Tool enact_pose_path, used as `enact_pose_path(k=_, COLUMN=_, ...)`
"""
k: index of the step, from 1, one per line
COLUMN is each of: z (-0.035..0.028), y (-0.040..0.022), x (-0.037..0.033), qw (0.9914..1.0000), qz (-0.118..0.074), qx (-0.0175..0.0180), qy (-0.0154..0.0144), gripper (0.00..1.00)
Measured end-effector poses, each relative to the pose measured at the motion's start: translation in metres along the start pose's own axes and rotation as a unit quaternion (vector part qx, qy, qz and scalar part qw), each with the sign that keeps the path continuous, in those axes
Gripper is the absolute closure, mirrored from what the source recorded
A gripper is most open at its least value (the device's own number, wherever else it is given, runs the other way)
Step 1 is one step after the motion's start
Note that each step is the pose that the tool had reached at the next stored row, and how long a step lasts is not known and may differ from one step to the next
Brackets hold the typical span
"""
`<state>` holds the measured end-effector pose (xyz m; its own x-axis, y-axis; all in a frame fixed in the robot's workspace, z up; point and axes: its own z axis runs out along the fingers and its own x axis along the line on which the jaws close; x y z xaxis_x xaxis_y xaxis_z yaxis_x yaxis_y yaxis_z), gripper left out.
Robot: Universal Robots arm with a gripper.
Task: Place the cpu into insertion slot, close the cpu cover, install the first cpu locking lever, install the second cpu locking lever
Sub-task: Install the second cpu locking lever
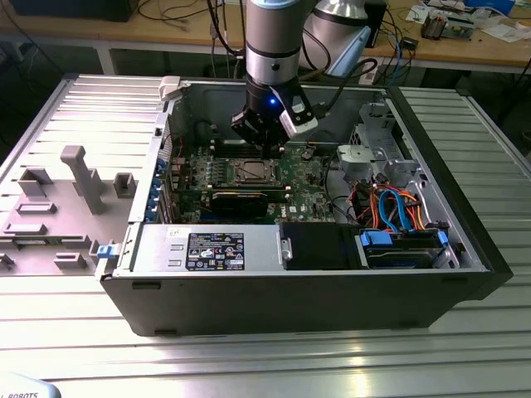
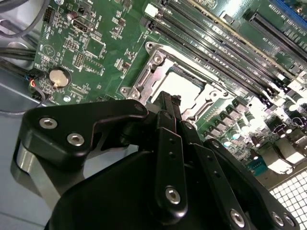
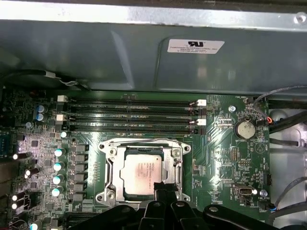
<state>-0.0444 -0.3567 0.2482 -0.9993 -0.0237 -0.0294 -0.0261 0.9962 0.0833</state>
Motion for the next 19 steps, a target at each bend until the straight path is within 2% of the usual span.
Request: enact_pose_path(k=19, z=-0.0002, y=-0.0016, x=0.0000, qw=1.00000, qz=0.000, qx=0.0001, qy=0.0001, gripper=0.89)
